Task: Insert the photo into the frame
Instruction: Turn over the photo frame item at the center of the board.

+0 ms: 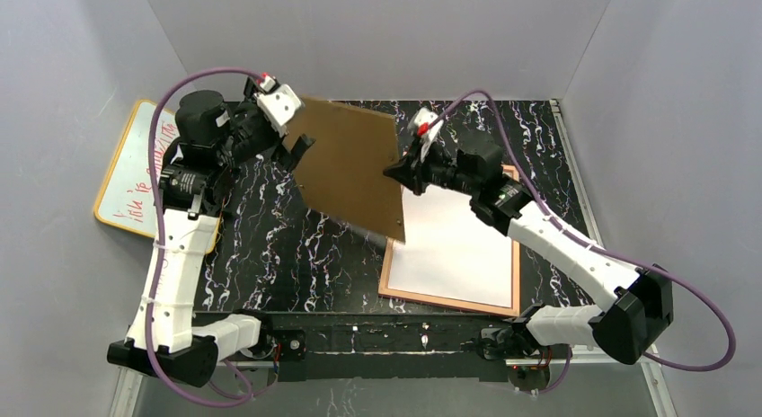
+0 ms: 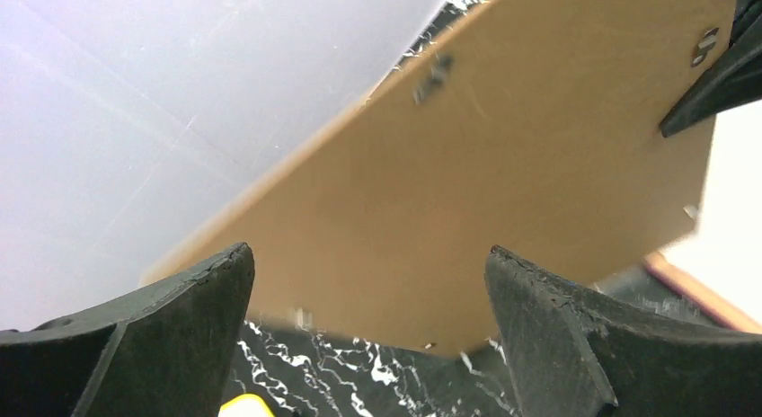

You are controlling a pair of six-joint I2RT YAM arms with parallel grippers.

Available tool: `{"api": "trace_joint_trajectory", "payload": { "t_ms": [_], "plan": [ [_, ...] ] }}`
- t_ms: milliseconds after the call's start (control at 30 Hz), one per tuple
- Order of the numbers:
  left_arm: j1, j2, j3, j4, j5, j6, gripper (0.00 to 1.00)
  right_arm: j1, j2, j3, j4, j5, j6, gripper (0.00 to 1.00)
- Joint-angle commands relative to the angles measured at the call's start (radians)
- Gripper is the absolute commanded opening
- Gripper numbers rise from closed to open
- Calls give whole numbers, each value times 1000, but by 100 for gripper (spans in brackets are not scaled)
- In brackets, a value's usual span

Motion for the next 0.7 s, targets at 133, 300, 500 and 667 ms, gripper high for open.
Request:
{"api": "trace_joint_trajectory", "payload": {
  "t_ms": [133, 300, 500, 667],
  "plan": [
    [0, 96, 63, 76, -101, -261, 98, -177, -20, 212, -205, 210, 559, 1],
    [0, 135, -66, 82, -79, -298, 98, -273, -221, 106, -182, 306, 767, 1],
    [-11, 268, -175, 109, 52, -423, 88, -286, -398, 134, -364, 565, 904, 1],
    [-97, 449, -201, 135, 35, -474, 82, -286, -515, 185, -569, 753, 1000, 1]
  ]
}}
